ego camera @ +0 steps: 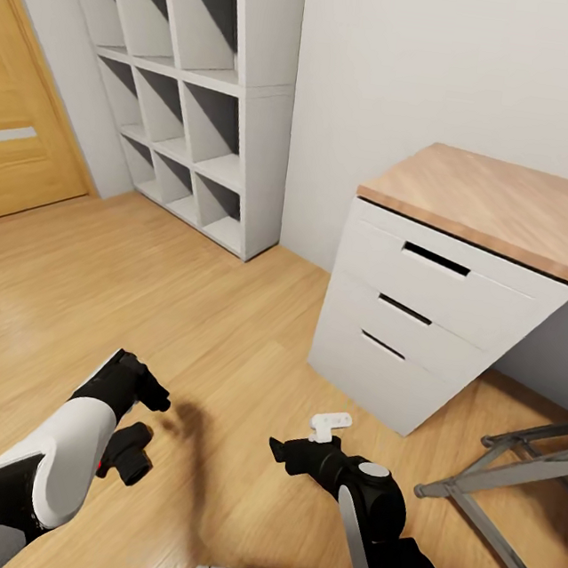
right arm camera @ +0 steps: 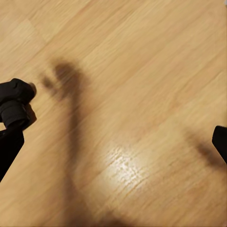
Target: Attach the digital camera to the camera tripod in the bedroom.
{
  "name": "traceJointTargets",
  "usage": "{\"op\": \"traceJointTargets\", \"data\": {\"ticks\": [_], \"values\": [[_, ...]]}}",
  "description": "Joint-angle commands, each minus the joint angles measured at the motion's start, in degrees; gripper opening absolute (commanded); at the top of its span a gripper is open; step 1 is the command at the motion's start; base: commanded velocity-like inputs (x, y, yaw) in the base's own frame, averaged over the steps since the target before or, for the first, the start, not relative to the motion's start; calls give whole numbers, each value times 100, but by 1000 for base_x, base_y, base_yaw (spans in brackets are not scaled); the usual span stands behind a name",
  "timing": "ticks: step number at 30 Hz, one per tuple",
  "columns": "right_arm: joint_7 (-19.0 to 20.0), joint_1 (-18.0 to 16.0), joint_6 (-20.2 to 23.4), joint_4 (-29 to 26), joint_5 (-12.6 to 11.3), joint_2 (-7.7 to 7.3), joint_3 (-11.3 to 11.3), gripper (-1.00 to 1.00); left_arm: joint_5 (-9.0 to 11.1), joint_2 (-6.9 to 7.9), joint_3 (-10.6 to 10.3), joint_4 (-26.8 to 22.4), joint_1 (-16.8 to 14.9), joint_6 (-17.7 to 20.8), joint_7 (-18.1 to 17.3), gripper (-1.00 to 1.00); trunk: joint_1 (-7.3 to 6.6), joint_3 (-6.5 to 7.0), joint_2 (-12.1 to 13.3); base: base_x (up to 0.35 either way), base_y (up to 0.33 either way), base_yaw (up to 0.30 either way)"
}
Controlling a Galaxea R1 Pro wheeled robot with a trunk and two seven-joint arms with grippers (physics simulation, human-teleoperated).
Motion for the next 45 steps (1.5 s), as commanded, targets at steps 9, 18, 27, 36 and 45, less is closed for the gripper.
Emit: {"op": "traceJointTargets", "data": {"ticks": [9, 18, 27, 36, 45], "values": [[10, -76, 24, -6, -4, 1, -7, 100, 22, 17, 1, 46, -49, -24, -10, 100, -1, -83, -2, 0, 0, 0], [1, -325, 32, -6, -10, 11, -23, 100, 49, 96, 4, 62, -55, -17, -8, 100, -1, -161, -2, 0, 0, 0], [-18, -680, 39, -6, -12, 33, -28, 100, 71, 131, 3, 134, -56, 8, -6, 100, -1, -239, -2, 0, 0, 0], [-54, -784, 32, -6, -17, 36, -35, 100, 80, 138, 1, 154, -48, 20, -4, 100, -1, -313, -2, 0, 0, 0], [-63, -659, 11, -6, -44, 35, -42, 100, 85, 128, -2, 159, -34, 21, -3, 100, -1, -341, -2, 0, 0, 0]]}}
